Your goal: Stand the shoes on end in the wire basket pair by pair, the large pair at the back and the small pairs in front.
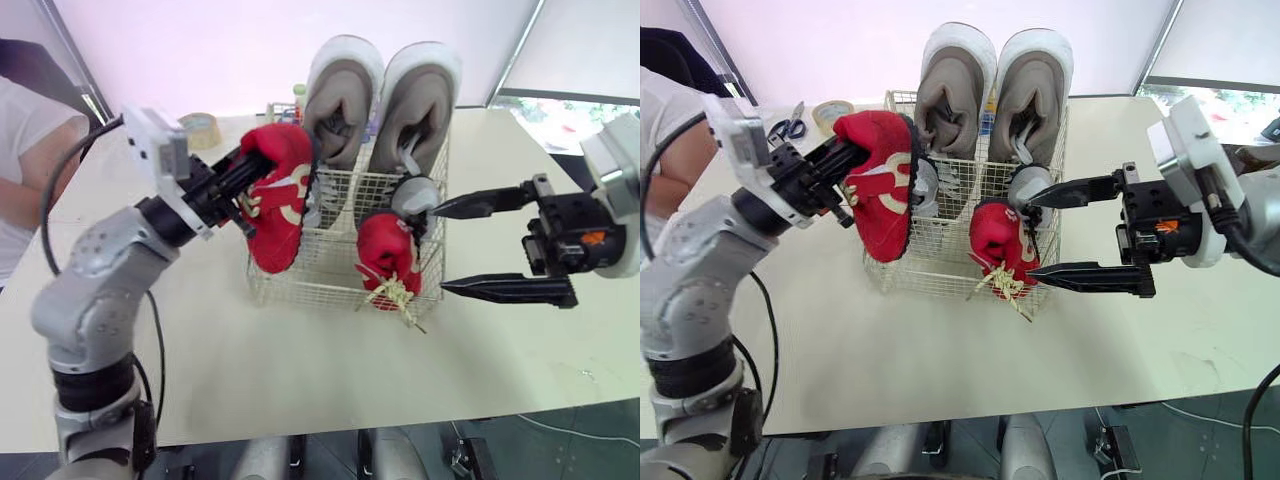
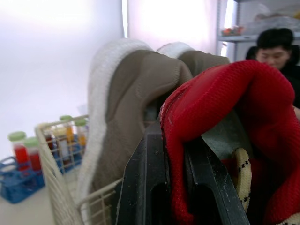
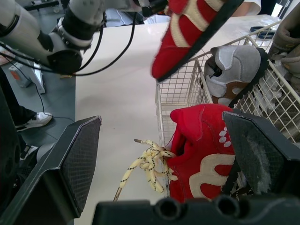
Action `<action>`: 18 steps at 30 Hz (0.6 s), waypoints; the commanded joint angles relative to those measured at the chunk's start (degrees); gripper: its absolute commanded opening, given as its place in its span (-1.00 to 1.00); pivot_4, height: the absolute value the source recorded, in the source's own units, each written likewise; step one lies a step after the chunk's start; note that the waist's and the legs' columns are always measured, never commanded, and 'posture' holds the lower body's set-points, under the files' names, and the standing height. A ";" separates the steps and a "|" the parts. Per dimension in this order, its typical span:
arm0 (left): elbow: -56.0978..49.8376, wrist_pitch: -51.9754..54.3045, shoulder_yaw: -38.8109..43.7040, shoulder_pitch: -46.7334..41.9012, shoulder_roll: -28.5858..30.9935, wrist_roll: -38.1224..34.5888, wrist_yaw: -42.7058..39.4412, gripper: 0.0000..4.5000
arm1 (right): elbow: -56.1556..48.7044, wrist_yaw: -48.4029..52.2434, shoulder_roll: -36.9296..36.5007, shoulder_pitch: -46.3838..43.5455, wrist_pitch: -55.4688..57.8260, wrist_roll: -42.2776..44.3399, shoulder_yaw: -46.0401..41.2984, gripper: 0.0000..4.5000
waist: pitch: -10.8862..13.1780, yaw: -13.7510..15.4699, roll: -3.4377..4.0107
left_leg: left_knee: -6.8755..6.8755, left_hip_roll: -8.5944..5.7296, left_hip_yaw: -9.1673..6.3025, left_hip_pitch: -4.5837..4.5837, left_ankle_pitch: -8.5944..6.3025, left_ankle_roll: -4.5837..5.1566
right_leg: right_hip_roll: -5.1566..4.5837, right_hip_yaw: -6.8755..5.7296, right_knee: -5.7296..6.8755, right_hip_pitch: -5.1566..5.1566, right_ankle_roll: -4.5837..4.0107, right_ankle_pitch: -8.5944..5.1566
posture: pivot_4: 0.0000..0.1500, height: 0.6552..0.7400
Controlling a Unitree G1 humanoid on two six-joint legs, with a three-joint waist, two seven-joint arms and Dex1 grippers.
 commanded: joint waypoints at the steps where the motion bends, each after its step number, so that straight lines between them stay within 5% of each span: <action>1: -0.23 -11.36 -3.51 0.37 -3.14 7.37 1.32 -0.99 | -1.56 -0.60 -1.22 0.28 0.34 1.03 -3.16 1.00 | 0.00 0.02 0.00 | -0.01 0.00 0.00 0.01 -0.01 0.01 | 0.00 0.00 -0.01 0.00 0.00 0.00 | 1.00 1.00; 18: 4.17 -28.72 -10.61 12.47 -9.31 16.89 1.10 -0.99 | -4.97 0.75 -4.11 15.05 1.53 -4.07 -13.27 1.00 | -0.20 1.27 0.24 | 0.04 0.02 0.00 0.17 -0.06 0.09 | 0.01 -0.04 -0.14 0.26 -0.01 0.00 | 1.00 1.00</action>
